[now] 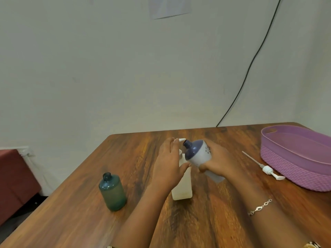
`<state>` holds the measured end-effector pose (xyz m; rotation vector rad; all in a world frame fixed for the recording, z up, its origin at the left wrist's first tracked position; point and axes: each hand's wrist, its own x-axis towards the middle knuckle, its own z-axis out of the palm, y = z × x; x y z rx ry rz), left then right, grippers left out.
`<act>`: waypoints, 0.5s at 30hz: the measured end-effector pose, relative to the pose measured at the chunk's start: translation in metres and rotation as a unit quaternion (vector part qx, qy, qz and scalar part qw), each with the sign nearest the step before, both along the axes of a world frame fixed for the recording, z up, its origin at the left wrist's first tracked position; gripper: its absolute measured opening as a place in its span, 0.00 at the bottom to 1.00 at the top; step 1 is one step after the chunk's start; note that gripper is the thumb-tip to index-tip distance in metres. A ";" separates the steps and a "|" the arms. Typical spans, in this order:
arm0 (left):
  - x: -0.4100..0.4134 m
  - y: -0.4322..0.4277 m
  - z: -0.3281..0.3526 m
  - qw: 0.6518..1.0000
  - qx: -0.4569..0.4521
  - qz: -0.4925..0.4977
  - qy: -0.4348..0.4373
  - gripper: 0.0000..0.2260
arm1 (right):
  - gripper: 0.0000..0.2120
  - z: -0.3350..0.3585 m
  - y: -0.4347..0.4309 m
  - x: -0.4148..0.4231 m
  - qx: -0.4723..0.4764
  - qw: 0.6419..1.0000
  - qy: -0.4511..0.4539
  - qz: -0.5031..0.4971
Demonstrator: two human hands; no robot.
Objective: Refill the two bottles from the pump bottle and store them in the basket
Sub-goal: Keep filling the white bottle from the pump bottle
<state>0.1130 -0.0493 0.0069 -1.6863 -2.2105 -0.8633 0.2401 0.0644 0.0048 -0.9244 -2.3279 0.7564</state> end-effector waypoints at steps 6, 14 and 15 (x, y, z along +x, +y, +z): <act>-0.005 0.003 0.002 1.000 0.016 0.001 0.011 0.29 | 0.36 0.000 0.004 0.001 -0.001 1.000 0.015 -0.008; -0.014 0.000 0.003 0.997 0.067 -0.032 -0.029 0.21 | 0.36 0.007 0.004 0.002 0.001 1.000 0.020 0.019; -0.016 0.000 0.003 0.996 0.076 -0.037 -0.036 0.20 | 0.36 0.007 0.005 0.002 -0.001 1.000 0.022 0.021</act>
